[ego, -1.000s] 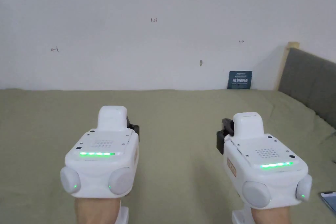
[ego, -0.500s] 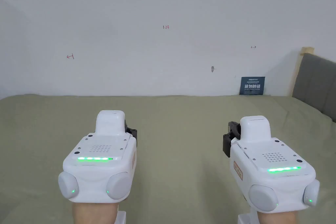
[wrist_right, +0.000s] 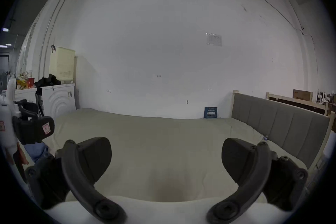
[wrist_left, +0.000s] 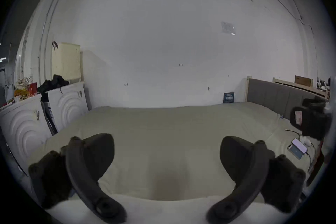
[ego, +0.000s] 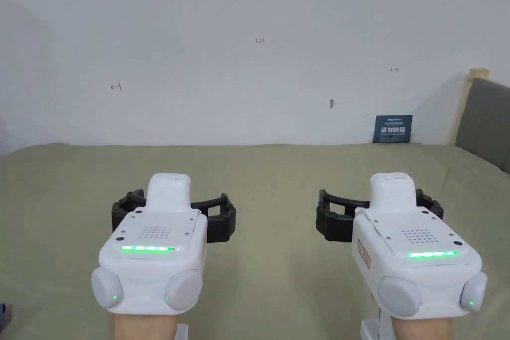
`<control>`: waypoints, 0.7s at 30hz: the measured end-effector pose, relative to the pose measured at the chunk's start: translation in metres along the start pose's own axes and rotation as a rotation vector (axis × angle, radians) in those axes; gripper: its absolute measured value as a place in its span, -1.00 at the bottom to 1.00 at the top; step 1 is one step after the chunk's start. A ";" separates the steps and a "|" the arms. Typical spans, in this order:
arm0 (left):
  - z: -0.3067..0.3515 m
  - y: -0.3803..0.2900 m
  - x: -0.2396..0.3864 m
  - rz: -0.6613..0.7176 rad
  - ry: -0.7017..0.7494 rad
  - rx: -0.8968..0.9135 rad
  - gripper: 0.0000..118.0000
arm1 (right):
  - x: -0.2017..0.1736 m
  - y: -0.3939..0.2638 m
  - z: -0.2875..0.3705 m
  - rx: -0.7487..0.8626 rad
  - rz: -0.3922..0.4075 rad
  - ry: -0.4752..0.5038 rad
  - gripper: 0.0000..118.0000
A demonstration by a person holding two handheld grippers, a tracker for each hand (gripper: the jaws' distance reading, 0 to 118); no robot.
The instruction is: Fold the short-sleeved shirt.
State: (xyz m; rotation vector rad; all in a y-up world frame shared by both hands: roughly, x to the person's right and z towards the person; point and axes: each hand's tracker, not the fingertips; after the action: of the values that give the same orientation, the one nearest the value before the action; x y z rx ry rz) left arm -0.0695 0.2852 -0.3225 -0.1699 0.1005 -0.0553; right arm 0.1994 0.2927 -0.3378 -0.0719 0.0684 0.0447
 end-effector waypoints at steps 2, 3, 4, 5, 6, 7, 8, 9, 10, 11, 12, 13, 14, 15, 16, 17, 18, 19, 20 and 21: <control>0.002 0.002 -0.001 0.011 -0.005 0.007 1.00 | -0.003 -0.003 0.001 0.000 0.010 0.006 1.00; -0.001 0.001 0.000 0.010 -0.007 0.009 1.00 | -0.004 -0.004 0.001 0.001 0.012 0.008 1.00; -0.001 0.000 0.000 0.007 -0.012 0.013 1.00 | -0.004 -0.002 0.001 0.004 0.011 0.010 1.00; -0.001 0.001 0.001 0.003 -0.014 0.014 1.00 | -0.004 0.000 -0.001 0.006 0.008 0.005 1.00; 0.000 0.001 0.002 -0.005 -0.016 0.014 1.00 | -0.004 -0.005 0.004 0.008 0.005 0.004 1.00; 0.000 0.001 0.002 -0.011 -0.015 0.009 1.00 | -0.004 -0.005 0.004 0.008 -0.001 0.005 1.00; -0.001 0.002 0.002 -0.016 -0.013 0.004 1.00 | -0.005 -0.004 0.003 0.010 -0.003 0.002 1.00; 0.000 0.002 0.002 -0.018 -0.018 0.005 1.00 | -0.005 -0.002 0.002 0.010 -0.002 0.000 1.00; 0.000 0.002 0.003 -0.013 -0.020 0.013 1.00 | -0.004 -0.006 0.004 0.010 0.000 0.001 1.00; 0.002 0.003 0.000 -0.004 -0.018 0.019 1.00 | -0.004 -0.007 0.004 0.010 0.000 0.002 1.00; 0.003 0.004 -0.001 0.001 -0.018 0.017 1.00 | -0.005 -0.006 0.004 0.010 0.002 0.001 1.00; 0.003 0.006 -0.003 0.011 -0.022 0.017 1.00 | -0.005 -0.005 0.003 0.010 0.005 0.000 1.00; 0.004 0.007 -0.004 0.018 -0.028 0.018 1.00 | -0.004 -0.008 0.006 0.011 0.005 -0.001 1.00; 0.004 0.008 -0.005 0.025 -0.040 0.020 1.00 | -0.004 -0.009 0.006 0.011 0.003 -0.001 1.00; 0.005 0.009 -0.007 0.048 -0.063 0.034 1.00 | -0.004 -0.008 0.006 0.009 0.000 -0.001 1.00; 0.008 0.010 -0.009 0.087 -0.100 0.046 1.00 | -0.004 -0.007 0.006 0.006 0.000 -0.003 1.00; 0.009 0.012 -0.010 0.107 -0.124 0.036 1.00 | -0.003 -0.009 0.007 0.005 0.001 -0.003 1.00; 0.010 0.016 -0.011 0.126 -0.128 0.010 1.00 | -0.003 -0.010 0.008 0.004 0.000 -0.002 1.00; 0.010 0.021 -0.010 0.117 -0.126 -0.036 1.00 | -0.003 -0.009 0.008 0.004 -0.003 -0.001 1.00; 0.010 0.025 -0.010 0.118 -0.123 -0.052 1.00 | -0.003 -0.008 0.008 0.001 -0.006 -0.001 1.00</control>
State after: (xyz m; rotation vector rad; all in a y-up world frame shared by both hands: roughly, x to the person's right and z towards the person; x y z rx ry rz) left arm -0.0769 0.3118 -0.3155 -0.2181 -0.0112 0.0751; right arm 0.1975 0.2853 -0.3290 -0.0714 0.0669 0.0388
